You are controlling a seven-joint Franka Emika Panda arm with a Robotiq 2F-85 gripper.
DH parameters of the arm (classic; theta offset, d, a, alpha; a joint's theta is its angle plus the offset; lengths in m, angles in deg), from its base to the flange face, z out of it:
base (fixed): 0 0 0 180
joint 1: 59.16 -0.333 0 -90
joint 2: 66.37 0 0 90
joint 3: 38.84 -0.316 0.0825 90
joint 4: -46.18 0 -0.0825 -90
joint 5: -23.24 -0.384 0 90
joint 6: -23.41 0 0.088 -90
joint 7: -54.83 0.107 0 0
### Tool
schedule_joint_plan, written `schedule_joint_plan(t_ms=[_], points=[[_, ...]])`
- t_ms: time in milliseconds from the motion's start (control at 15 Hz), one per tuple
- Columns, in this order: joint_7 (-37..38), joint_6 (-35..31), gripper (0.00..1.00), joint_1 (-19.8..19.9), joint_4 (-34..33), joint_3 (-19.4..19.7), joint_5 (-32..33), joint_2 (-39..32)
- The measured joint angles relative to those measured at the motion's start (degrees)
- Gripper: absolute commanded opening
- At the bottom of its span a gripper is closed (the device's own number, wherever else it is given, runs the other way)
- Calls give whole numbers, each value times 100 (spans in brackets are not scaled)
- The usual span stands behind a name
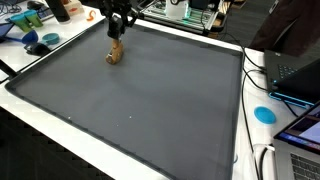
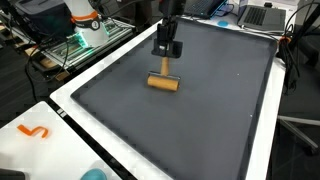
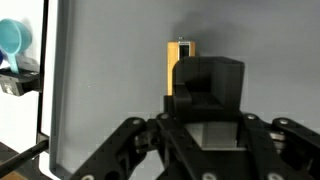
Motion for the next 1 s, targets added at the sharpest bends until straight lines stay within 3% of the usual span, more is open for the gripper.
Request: schedule_joint_plan(t_ms=[400,1000], points=[[-380,-121,24,-29,122,-151,-354,122],[-949,-897,24,-80,179,-322,-636,73]])
